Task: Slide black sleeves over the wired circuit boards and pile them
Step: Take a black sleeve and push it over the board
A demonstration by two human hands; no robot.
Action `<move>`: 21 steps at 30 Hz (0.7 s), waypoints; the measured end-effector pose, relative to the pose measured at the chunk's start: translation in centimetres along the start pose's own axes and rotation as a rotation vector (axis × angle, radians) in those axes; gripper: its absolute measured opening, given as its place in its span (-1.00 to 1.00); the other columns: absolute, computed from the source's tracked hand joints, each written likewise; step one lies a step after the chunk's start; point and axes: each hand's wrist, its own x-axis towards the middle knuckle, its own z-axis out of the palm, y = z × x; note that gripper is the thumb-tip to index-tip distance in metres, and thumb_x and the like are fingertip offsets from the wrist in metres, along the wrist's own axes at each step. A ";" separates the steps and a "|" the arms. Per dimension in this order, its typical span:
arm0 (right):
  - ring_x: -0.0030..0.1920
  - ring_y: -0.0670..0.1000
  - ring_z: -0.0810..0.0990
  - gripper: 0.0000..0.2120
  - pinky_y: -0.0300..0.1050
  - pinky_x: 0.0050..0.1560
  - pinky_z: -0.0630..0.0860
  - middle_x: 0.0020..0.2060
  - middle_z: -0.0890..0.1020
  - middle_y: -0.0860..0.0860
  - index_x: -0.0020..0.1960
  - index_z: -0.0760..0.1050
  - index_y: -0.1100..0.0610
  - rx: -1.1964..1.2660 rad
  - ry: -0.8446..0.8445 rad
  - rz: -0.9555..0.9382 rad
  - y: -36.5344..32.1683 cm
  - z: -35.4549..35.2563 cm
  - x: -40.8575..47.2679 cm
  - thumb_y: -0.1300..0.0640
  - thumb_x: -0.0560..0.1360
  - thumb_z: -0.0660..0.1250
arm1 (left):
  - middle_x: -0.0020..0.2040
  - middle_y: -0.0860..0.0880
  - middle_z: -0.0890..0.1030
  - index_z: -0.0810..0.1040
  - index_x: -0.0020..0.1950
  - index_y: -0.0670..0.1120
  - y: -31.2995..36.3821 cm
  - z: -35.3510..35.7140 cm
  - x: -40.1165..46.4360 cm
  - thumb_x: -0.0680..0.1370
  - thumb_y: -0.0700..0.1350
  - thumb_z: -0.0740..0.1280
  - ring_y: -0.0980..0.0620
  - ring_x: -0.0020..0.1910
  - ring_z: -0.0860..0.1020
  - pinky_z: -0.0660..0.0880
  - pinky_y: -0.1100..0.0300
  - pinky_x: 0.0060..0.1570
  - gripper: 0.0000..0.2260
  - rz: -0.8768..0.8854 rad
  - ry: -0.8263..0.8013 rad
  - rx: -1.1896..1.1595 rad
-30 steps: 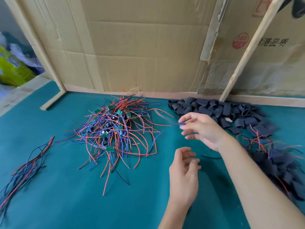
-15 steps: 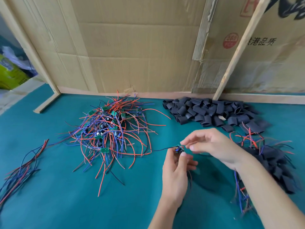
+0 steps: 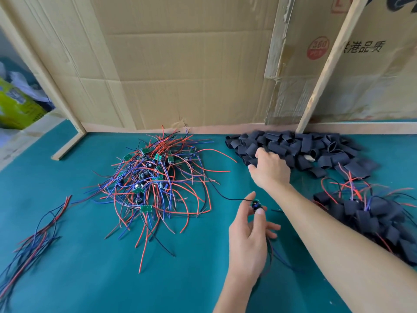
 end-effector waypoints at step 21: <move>-0.19 0.00 0.71 -0.66 -0.01 -0.07 0.65 -0.21 0.74 -0.05 -0.08 0.61 -0.03 0.911 -0.223 -0.094 6.8 -5.2 -12.1 0.33 0.26 0.48 | -0.40 0.12 0.58 0.68 -0.08 0.03 0.3 0.3 -0.3 0.67 -0.12 0.28 0.16 -0.40 0.51 0.47 0.28 -0.30 -0.77 0.076 -0.021 0.321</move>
